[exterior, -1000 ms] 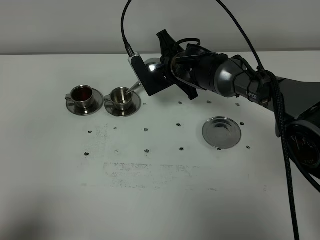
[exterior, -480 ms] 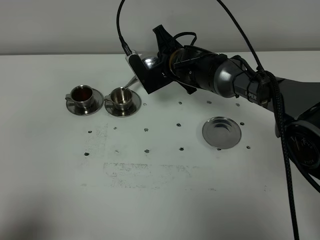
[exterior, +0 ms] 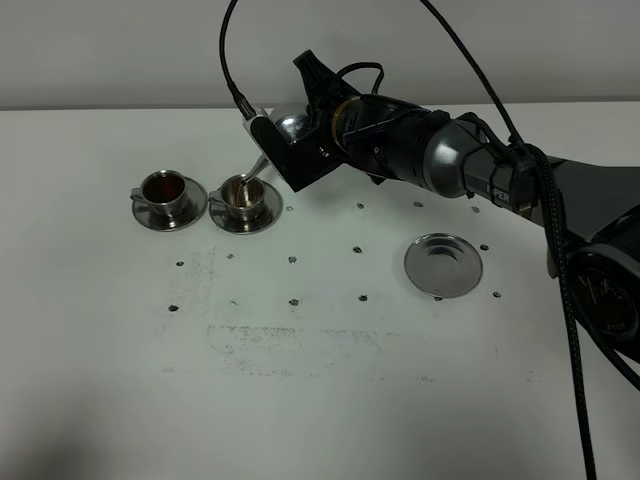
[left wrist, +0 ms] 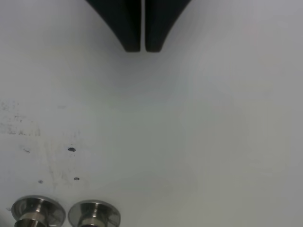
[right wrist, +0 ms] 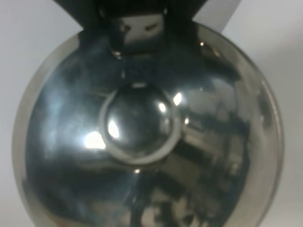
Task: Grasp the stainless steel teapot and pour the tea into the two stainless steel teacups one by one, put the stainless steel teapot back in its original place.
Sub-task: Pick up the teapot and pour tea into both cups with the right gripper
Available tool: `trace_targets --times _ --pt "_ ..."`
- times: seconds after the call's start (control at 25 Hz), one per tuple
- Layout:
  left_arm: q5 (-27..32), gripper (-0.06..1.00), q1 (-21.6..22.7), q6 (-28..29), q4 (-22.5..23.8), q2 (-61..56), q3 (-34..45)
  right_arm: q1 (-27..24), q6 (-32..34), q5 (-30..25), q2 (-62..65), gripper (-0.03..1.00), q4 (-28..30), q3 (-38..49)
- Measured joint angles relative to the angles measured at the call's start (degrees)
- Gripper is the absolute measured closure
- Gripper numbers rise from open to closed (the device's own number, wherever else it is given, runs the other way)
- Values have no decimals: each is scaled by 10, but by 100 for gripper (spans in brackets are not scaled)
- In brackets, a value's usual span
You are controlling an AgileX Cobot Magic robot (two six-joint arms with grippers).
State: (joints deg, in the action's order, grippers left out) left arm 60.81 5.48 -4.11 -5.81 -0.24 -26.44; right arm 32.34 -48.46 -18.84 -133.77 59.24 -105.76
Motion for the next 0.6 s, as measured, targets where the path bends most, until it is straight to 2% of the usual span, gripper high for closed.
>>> trace_targets --times 0.6 --pt "0 89 0 0 0 0 0 0 -15 1 0 79 34 0"
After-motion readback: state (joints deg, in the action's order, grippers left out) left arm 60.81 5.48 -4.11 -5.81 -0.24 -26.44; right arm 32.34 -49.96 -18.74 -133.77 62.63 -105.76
